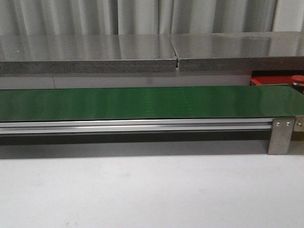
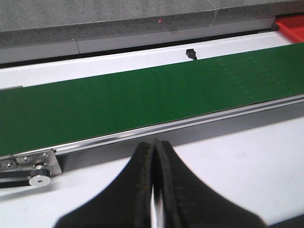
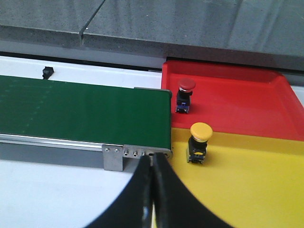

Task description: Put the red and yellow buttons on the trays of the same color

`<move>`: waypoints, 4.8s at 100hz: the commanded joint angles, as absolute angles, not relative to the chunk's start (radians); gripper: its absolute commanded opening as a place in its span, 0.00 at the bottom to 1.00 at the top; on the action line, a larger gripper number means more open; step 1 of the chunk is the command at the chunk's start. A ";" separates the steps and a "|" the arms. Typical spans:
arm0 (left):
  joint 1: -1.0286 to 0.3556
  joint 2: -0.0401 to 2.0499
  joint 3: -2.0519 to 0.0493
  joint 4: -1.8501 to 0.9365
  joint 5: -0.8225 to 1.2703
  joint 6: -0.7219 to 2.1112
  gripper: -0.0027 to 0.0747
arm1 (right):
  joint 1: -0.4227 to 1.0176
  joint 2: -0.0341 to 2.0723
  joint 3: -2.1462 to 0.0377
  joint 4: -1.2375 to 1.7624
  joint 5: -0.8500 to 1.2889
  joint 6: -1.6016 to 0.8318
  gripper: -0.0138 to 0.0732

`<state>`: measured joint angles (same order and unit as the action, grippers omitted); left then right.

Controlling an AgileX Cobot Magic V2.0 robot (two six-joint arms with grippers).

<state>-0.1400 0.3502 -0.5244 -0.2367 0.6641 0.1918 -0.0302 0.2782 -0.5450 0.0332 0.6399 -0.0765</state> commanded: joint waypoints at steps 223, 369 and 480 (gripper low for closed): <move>0.640 2.022 -1.770 -0.202 1.036 0.008 0.65 | -0.031 0.288 -0.570 0.035 0.585 -0.087 0.02; 0.385 1.847 -1.780 -0.207 1.103 0.126 0.30 | -0.031 0.288 -0.570 0.035 0.585 -0.087 0.02; 0.418 1.910 -1.906 -0.223 1.020 -0.074 0.77 | -0.031 0.288 -0.570 0.035 0.585 -0.087 0.02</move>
<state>0.3886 1.9549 -1.8667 -0.2081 1.0599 -0.0440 -0.0302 0.2777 -0.5450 0.0377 0.6621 -0.0765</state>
